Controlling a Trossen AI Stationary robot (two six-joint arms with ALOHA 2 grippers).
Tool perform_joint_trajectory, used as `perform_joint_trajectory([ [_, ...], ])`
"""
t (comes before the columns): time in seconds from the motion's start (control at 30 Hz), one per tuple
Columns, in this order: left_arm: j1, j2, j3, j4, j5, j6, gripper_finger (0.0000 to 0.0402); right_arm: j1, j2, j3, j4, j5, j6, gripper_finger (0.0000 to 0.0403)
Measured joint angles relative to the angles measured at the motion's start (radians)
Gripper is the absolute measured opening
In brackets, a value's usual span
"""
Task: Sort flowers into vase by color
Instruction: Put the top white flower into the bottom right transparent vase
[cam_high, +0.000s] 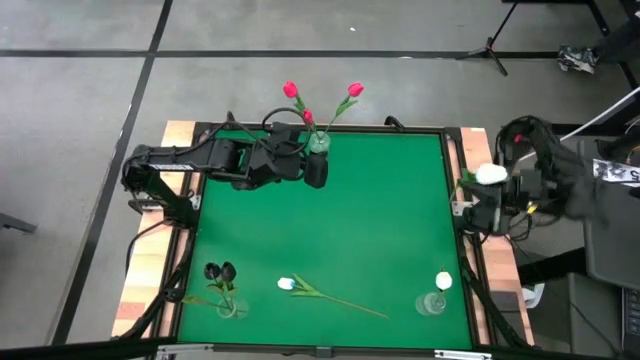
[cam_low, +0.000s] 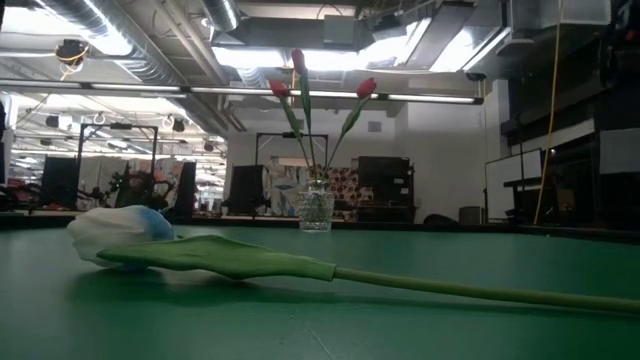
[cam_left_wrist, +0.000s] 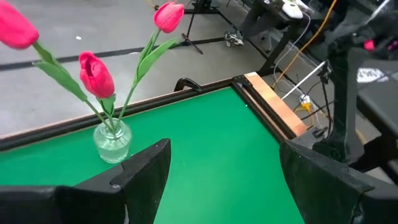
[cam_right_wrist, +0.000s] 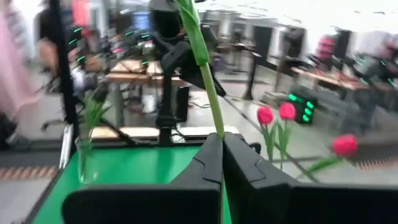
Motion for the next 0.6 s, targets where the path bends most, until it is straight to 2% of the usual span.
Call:
perform_joint_trajectory([
  [0.07, 0.000, 0.000, 0.000, 0.000, 0.000, 0.025, 0.0294, 0.020, -0.061, 0.009, 0.029, -0.159, -0.162, 0.0000],
  [0.17, 0.000, 0.000, 0.000, 0.000, 0.000, 0.040, 0.0294, 0.050, -0.192, -0.023, 0.179, -0.527, -0.401, 0.0000],
  [0.23, 0.000, 0.000, 0.000, -0.001, 0.000, 0.043, 0.0294, 0.050, -0.314, -0.073, 0.267, -0.691, -0.448, 0.0000],
  [0.33, -0.007, 0.000, 0.000, -0.002, 0.000, 0.032, 0.0294, 0.043, -0.523, -0.218, 0.450, -0.791, -0.465, 0.0000],
  [0.4, -0.014, 0.000, 0.000, -0.002, 0.000, 0.027, 0.0294, 0.063, -0.627, -0.332, 0.584, -0.882, -0.507, 0.0000],
  [0.43, -0.015, 0.000, 0.000, -0.002, 0.000, 0.022, 0.0294, 0.071, -0.674, -0.389, 0.623, -0.895, -0.525, 0.0000],
  [0.5, -0.018, 0.000, 0.000, -0.003, 0.000, 0.011, 0.0294, 0.056, -0.696, -0.452, 0.709, -0.854, -0.532, 0.0000],
  [0.6, -0.021, 0.001, 0.000, -0.001, -0.001, -0.019, 0.0294, -0.007, -0.654, -0.459, 0.604, -0.811, -0.420, 0.0000],
])
